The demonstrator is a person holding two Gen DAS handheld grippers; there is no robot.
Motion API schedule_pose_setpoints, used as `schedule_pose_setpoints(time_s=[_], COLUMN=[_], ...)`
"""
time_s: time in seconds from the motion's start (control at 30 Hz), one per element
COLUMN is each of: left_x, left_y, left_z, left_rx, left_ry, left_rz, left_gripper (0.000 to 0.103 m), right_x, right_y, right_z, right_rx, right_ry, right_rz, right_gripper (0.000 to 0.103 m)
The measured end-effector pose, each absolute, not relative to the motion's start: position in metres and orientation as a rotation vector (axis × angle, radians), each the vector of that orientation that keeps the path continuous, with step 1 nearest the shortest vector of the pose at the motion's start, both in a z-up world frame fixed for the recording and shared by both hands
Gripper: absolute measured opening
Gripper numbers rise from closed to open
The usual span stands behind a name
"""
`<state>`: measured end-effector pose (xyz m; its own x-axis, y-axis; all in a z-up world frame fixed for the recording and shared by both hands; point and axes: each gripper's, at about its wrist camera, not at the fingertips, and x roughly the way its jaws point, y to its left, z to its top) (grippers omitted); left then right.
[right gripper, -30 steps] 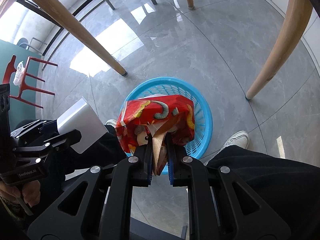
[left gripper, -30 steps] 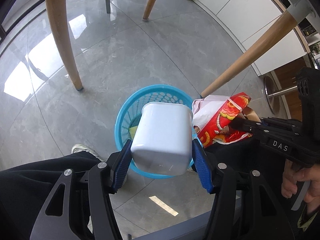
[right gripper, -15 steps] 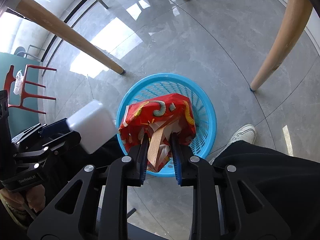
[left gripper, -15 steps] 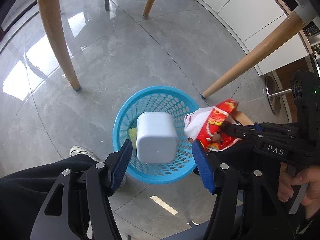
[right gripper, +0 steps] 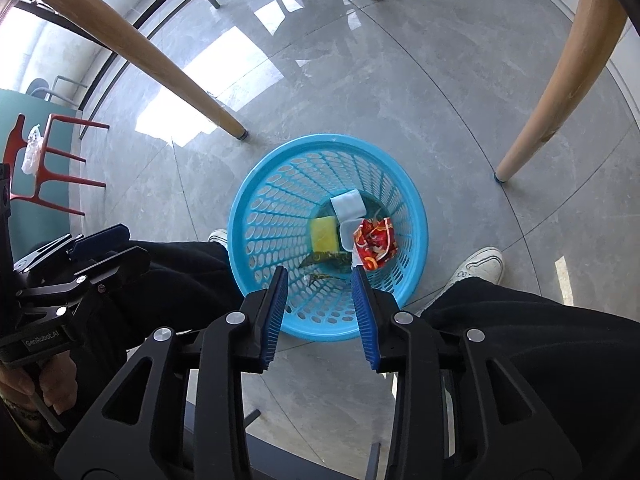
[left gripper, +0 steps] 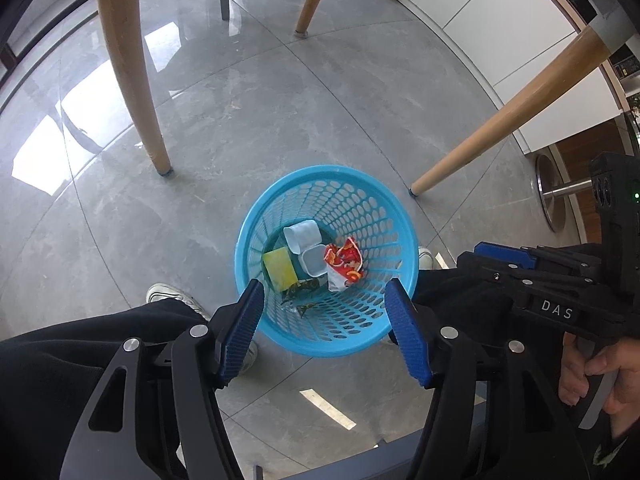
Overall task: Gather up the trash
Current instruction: 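Open both tools to drop the snack bag and tub into the wastebasket, then raise both tools back toward the table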
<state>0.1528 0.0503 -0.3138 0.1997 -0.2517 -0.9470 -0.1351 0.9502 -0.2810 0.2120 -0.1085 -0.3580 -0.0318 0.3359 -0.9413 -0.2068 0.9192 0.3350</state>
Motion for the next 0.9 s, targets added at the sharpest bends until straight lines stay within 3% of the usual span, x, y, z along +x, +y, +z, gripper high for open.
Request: schedule_pose_setpoints(time_s=[0.27, 0.9], left_x=[0.136, 0.079], left_y=[0.051, 0.056], left_z=[-0.293, -0.227], left_rx=[-0.311, -0.205], left_ry=[1.323, 1.19], left_rz=[-0.075, -0.032], left_gripper=[0.063, 0.065], right_x=[0.195, 0.141], right_y=[-0.115, -0.148], right_z=[-0.322, -0.239], right_rx=[0.138, 0.171], right_ry=[1.456, 1.289], right_rz=[0.454, 0.506], right_gripper=[0.035, 0.056])
